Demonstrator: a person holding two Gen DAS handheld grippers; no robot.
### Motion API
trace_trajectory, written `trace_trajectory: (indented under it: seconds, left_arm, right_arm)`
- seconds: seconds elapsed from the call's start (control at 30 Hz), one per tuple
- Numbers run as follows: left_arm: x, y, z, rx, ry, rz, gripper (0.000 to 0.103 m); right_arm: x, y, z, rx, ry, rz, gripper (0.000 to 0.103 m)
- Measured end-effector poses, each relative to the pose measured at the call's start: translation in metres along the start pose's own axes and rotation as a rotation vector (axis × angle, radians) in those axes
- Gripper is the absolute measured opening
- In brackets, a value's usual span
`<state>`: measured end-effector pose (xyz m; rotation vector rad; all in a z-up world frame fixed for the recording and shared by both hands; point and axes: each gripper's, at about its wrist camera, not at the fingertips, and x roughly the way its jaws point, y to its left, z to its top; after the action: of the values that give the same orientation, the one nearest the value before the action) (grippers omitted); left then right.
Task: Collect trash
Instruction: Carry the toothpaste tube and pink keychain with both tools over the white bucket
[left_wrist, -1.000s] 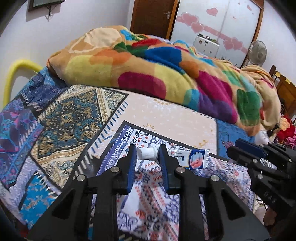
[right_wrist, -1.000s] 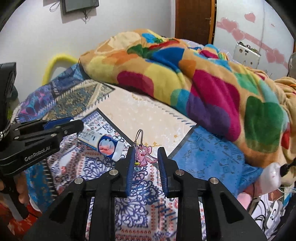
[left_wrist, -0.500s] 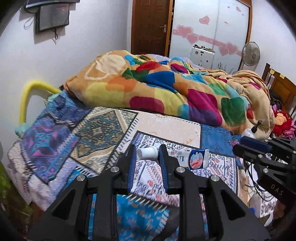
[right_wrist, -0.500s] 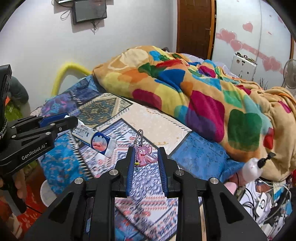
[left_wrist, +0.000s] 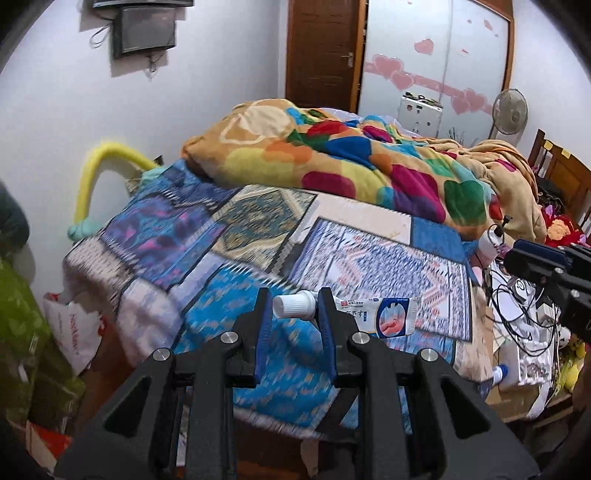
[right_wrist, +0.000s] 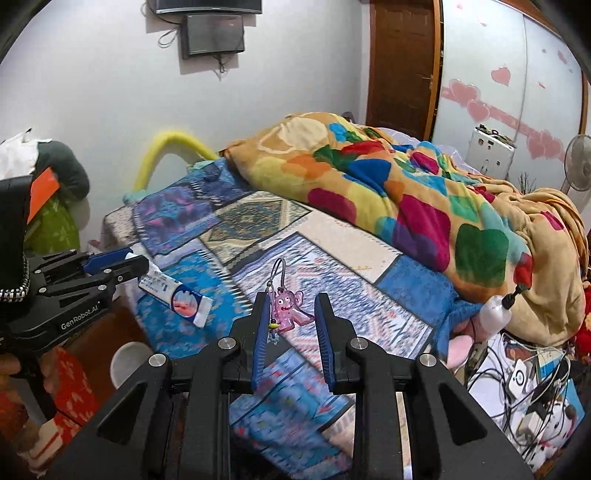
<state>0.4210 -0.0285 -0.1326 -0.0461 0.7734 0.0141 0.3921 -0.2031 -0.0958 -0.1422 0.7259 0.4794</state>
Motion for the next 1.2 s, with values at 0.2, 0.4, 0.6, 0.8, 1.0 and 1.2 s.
trace_trajectory:
  seconds: [0.2,0.4,0.6,0.8,1.0,1.2]
  left_arm:
    - [-0.031,0.039,-0.035,-0.059,0.001,0.039,0.024]
    - [-0.061,0.085,-0.070,-0.092,-0.002,0.100,0.024]
    - [-0.084,0.134,-0.101,-0.141,-0.003,0.168,0.024]
    - [-0.095,0.188,-0.130,-0.229,0.009,0.219,0.024]
    - [-0.095,0.240,-0.162,-0.313,0.044,0.265,0.024]
    - [-0.081,0.284,-0.200,-0.403,0.111,0.292,0.024]
  right_arm:
    - [-0.007,0.040,-0.014,-0.016,-0.004,0.053,0.022]
    - [-0.004,0.086,-0.024,-0.048,0.019,0.107,0.022]
    - [0.006,0.136,-0.025,-0.095,0.034,0.167,0.022]
    - [0.026,0.189,-0.031,-0.156,0.074,0.228,0.022]
    - [0.053,0.239,-0.037,-0.199,0.132,0.299,0.022]
    - [0.084,0.280,-0.048,-0.242,0.204,0.349,0.022]
